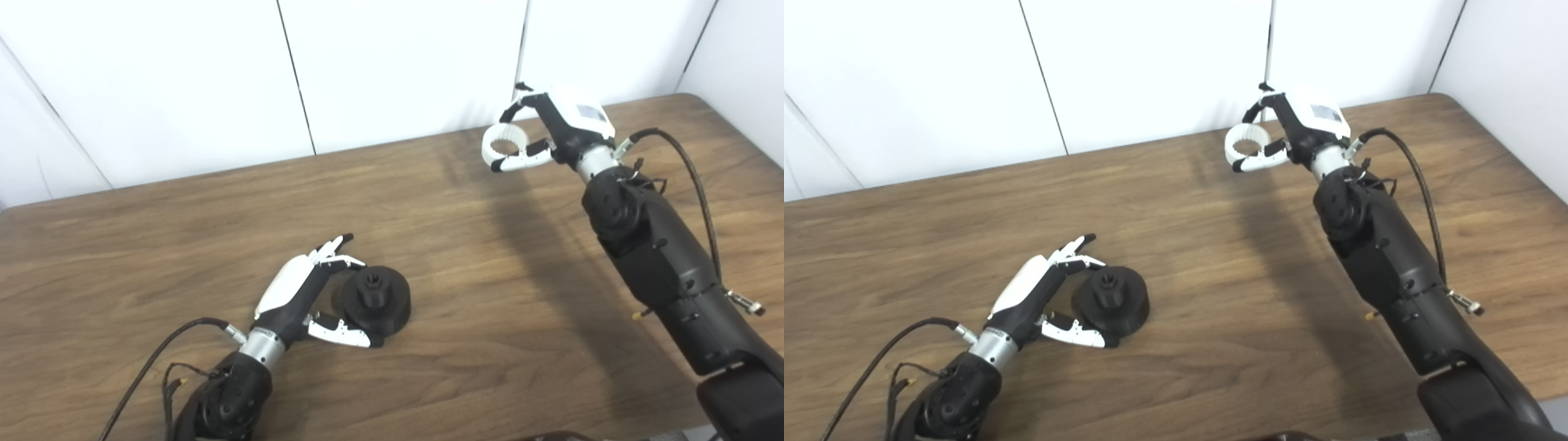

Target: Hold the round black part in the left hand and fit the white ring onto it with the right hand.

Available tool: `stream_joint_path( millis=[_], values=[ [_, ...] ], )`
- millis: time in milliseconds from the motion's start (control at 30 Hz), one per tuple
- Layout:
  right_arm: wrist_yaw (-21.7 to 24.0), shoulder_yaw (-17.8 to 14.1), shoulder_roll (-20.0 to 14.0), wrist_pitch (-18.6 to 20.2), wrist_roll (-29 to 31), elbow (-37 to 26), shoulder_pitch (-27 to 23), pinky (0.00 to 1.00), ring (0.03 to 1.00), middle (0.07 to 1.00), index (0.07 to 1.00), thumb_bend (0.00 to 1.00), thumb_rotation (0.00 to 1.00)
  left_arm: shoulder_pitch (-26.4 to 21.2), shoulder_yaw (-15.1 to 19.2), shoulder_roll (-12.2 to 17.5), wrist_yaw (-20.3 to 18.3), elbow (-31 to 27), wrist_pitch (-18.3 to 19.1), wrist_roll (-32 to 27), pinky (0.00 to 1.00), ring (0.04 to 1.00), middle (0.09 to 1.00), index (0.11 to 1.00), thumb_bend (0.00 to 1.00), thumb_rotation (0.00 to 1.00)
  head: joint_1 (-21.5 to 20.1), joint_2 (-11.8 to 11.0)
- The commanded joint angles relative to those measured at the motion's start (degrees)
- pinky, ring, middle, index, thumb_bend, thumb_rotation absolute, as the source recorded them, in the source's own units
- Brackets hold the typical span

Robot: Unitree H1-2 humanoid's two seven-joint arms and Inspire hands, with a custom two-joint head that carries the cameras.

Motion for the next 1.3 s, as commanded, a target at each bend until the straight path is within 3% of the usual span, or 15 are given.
stream_joint_path(
  millis=[0,200,533,600,667,1267],
  values=[
    [-0.32,-1.14,-1.06,-0.62,-0.16,-2.65,-3.24,0.93,0.898,0.903,0.598,0.69,0.3,-1.97,0.42,0.09,0.57,-0.72,-0.04,0.28,1.0,1.0,1.0,0.595,0.98,0.32,1.47,0.19],
    [0.02,-1.53,-1.6,-1.61,0.23,-3.61,-2.47,0.91,0.897,0.9,0.592,0.69,0.27,-2.38,-0.36,-0.84,0.51,-0.92,0.85,1.78,1.0,1.0,1.0,0.602,0.98,0.34,6.36,0.83],
    [0.06,-2.33,-0.82,-2.18,1.21,-5.86,-0.78,0.94,0.888,0.891,0.586,0.73,0.22,-2.22,-0.16,-1.72,0.53,-1.77,1.88,2.06,1.0,1.0,1.0,0.596,0.98,0.33,6.39,1.11],
    [0.21,-2.56,-0.55,-2.34,1.86,-7.06,-0.14,0.95,0.894,0.897,0.518,0.57,0.17,-2.28,-0.2,-1.74,0.67,-1.54,1.67,2.14,1.0,1.0,1.0,0.596,0.99,0.34,6.42,1.22],
    [0.6,-2.72,-0.36,-2.26,2.35,-8.55,0.55,0.96,0.896,0.9,0.5,0.53,0.16,-2.32,-0.24,-1.77,0.67,-1.32,1.59,2.18,1.0,1.0,1.0,0.598,0.99,0.35,6.35,1.3],
    [3.53,-1.85,2.74,-3.44,2.61,-26.28,10.52,0.86,0.856,0.882,0.494,0.52,0.15,-2.61,-0.18,-1.91,0.97,-1.1,1.73,2.47,1.0,1.0,1.0,0.598,0.98,0.33,6.23,1.45]
  ],
)
